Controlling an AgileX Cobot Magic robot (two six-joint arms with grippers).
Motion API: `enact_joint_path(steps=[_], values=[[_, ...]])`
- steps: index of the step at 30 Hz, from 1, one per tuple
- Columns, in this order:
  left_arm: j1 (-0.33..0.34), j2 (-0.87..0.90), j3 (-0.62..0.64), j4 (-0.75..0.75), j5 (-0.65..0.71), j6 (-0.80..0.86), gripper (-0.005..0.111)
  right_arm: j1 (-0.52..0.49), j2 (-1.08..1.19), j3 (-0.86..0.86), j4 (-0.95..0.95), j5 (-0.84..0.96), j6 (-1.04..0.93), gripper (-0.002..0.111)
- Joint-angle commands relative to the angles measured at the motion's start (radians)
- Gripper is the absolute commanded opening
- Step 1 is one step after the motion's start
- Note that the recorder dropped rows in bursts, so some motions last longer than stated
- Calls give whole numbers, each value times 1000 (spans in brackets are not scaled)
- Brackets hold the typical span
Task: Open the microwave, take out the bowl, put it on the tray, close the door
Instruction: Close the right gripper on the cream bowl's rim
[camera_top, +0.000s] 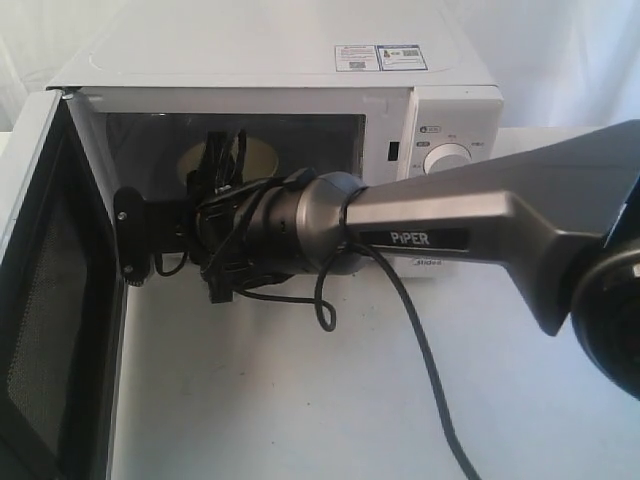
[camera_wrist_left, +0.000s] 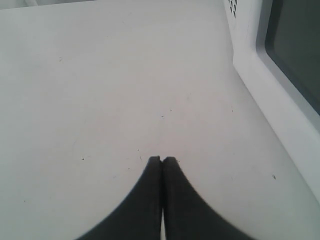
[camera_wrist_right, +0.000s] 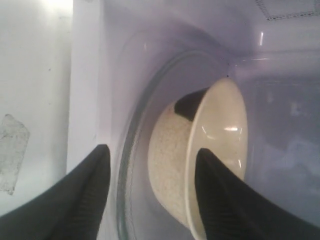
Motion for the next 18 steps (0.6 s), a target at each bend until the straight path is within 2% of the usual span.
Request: enact_joint_path(steps=[1, 4, 9, 18], values=[[-1, -5, 4, -7, 2, 0, 0, -1, 13, -3, -68, 20, 15, 49], [-1, -5, 4, -7, 2, 0, 0, -1, 22, -3, -99, 29, 25, 49], [-1, -5, 4, -7, 2, 0, 0, -1, 35, -39, -142, 77, 165, 49], [-1, -5, 4, -7, 2, 0, 0, -1, 66, -95, -144, 57, 180, 49]])
